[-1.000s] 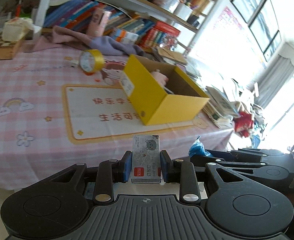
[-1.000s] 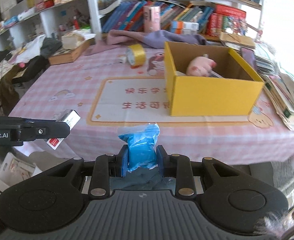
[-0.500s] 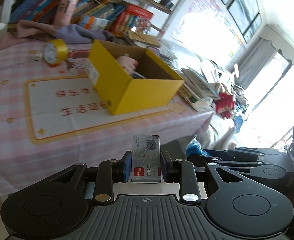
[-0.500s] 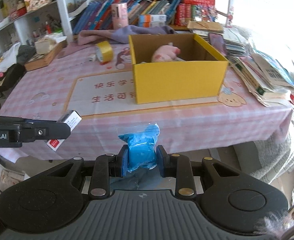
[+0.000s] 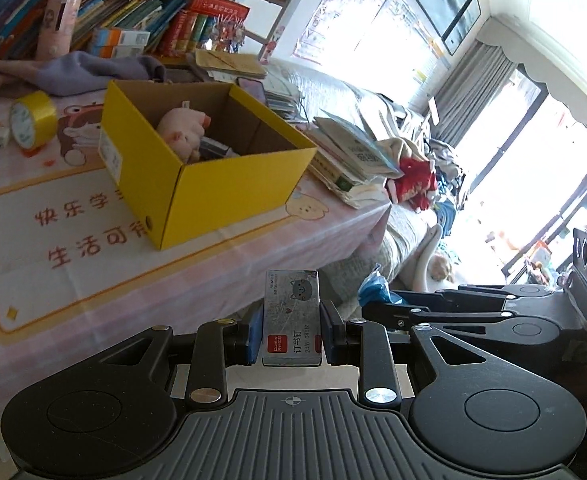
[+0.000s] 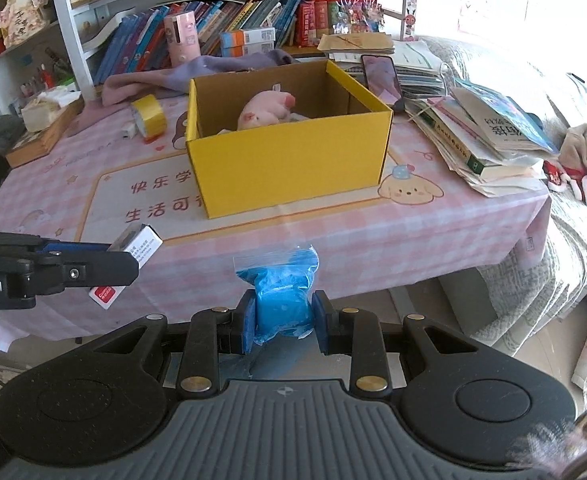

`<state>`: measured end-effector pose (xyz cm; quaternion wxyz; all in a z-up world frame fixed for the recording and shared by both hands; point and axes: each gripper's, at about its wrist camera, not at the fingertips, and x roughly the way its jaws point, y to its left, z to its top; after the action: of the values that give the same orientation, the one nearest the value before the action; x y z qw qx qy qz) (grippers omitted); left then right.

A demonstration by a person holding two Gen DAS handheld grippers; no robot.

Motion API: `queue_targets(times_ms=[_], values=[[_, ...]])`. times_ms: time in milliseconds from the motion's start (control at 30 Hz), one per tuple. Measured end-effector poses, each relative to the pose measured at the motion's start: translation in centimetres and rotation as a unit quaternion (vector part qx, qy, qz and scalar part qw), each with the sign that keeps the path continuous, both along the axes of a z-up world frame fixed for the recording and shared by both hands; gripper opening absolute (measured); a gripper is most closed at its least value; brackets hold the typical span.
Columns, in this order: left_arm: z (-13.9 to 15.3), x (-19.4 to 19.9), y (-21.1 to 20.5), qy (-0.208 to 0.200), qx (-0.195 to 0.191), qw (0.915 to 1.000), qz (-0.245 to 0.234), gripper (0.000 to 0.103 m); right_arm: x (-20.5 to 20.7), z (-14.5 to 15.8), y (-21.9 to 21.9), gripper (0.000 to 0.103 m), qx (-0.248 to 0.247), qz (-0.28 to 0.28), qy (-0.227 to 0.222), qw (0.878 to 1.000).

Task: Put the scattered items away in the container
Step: 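Carry the card box in the left tool and blue packet in the right tool toward the box, then open the left tool dropping the card box while the right tool releases the blue packet into the box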

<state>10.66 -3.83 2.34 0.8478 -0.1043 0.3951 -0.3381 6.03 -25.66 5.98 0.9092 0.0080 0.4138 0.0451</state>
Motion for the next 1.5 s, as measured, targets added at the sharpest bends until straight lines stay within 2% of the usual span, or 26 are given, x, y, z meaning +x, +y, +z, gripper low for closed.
queue_targets(times_ms=[267, 567, 700, 900, 1033, 1133, 1233, 1367, 1500], values=[[1.0, 2.8, -0.7, -0.019, 0.0, 0.9998, 0.005, 0.028, 3.6, 0.0, -0.4, 0.027, 0.003, 0.009, -0.006, 1.0], [1.9, 7.1, -2.5, -0.06, 0.008, 0.9982, -0.003, 0.028, 8.2, 1.0, -1.8, 0.027, 0.003, 0.01, -0.034, 0.999], [3.1, 9.7, -3.4, -0.088, 0.012, 0.996, 0.011, 0.028, 11.3, 2.0, -3.1, 0.027, 0.001, 0.017, -0.055, 0.998], [4.2, 13.7, -4.6, -0.102, 0.026, 0.993, 0.053, 0.028, 17.3, 3.8, -4.7, 0.027, -0.007, 0.065, -0.084, 0.994], [3.0, 16.8, -6.1, -0.085, 0.058, 0.9926, 0.065, 0.028, 22.3, 3.0, -5.1, 0.027, -0.013, 0.111, -0.077, 0.991], [1.4, 18.5, -8.1, -0.077, 0.111, 0.9896, 0.049, 0.028, 25.5, 1.4, -4.7, 0.027, -0.036, 0.164, -0.064, 0.984], [-0.3, 20.3, -9.7, -0.067, 0.172, 0.9824, 0.03, 0.028, 27.8, -0.7, -3.9, 0.027, -0.069, 0.228, -0.041, 0.97], [-1.9, 21.6, -10.5, -0.045, 0.217, 0.9751, 0.009, 0.028, 30.1, -3.6, -3.3, 0.027, -0.104, 0.294, -0.001, 0.95], [-3.6, 22.7, -11.1, 0.0, 0.242, 0.9702, 0.004, 0.028, 31.5, -5.2, -3.0, 0.027, -0.119, 0.342, 0.031, 0.932]])
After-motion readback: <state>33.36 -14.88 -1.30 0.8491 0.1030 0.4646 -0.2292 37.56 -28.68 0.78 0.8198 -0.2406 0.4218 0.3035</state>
